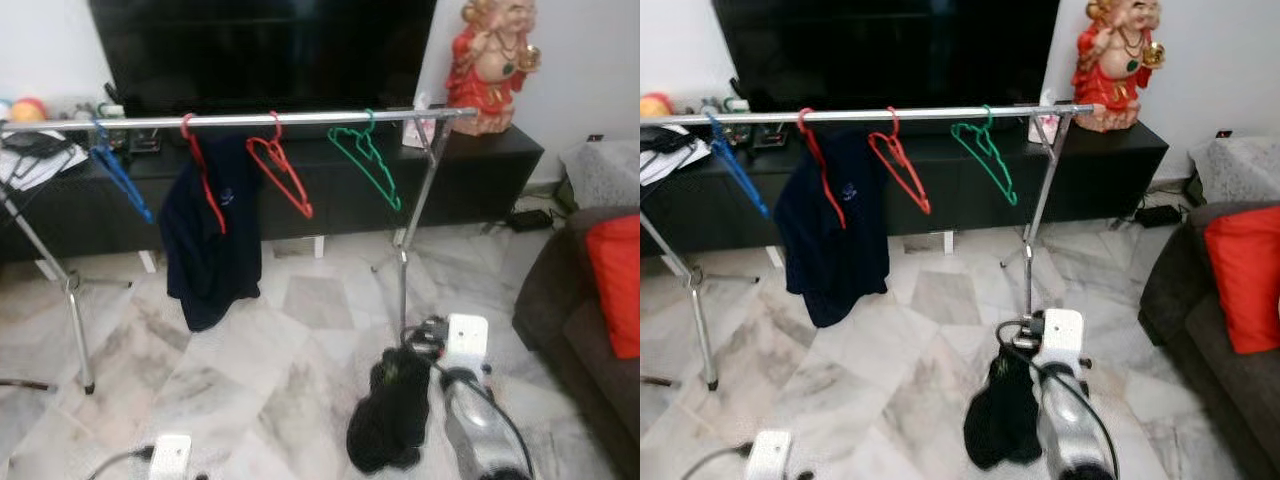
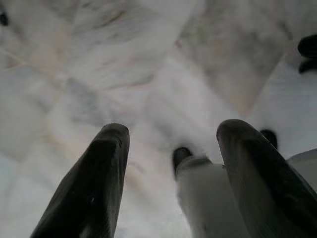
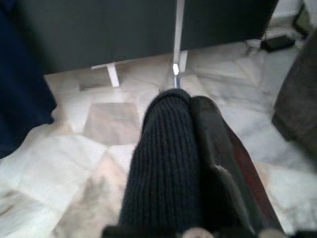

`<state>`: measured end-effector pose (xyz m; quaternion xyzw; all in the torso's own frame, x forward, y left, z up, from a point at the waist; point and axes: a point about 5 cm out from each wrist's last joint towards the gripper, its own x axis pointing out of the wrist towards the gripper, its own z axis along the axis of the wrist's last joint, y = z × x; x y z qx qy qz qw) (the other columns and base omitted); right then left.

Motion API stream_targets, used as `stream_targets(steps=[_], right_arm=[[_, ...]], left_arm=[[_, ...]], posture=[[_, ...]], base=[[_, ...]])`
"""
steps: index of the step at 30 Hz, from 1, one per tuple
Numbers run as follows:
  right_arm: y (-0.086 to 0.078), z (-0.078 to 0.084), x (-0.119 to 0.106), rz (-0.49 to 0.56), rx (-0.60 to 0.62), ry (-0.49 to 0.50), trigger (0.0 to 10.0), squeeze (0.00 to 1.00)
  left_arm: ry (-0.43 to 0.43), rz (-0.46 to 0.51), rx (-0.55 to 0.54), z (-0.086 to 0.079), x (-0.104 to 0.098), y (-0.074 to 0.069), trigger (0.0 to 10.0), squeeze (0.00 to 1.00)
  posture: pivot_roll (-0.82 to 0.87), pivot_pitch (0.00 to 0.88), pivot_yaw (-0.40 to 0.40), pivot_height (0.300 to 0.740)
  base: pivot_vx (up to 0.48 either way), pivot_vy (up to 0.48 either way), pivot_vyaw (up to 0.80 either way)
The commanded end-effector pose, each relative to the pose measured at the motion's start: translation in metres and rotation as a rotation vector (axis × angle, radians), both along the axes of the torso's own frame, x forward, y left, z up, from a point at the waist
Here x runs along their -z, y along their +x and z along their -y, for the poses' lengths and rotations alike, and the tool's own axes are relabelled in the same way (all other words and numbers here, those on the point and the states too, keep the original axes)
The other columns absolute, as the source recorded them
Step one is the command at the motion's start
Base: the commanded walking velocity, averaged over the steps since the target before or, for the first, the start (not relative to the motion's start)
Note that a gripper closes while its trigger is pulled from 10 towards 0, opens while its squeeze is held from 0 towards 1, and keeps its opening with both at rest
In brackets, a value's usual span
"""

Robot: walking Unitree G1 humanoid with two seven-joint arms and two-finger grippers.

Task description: Hang hanger

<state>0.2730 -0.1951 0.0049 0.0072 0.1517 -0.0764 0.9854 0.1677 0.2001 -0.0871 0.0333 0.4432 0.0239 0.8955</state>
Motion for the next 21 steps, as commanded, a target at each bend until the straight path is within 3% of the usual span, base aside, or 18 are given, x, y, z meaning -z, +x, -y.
stream_targets(steps=[1,21], right_arm=[[0.0088,-0.0047,-0.0106,0.058,-0.006,0.012,10.0,0.0],[0.0,-0.0069,-0.0027,0.038,-0.022,0.018,10.0,0.0]], left_arm=[[0.026,-0.016,-0.003,-0.0093,0.0004,-0.0041,10.0,0.0],[0.023,-0.025,-0.01,-0.0081,0.0026,-0.009,10.0,0.0]], posture=[[-0.12,0.0,-0.04,0.74],[-0.11,0.0,-0.046,0.74]], base=[[0.345,0.0,0.0],[0.345,0.0,0.0]])
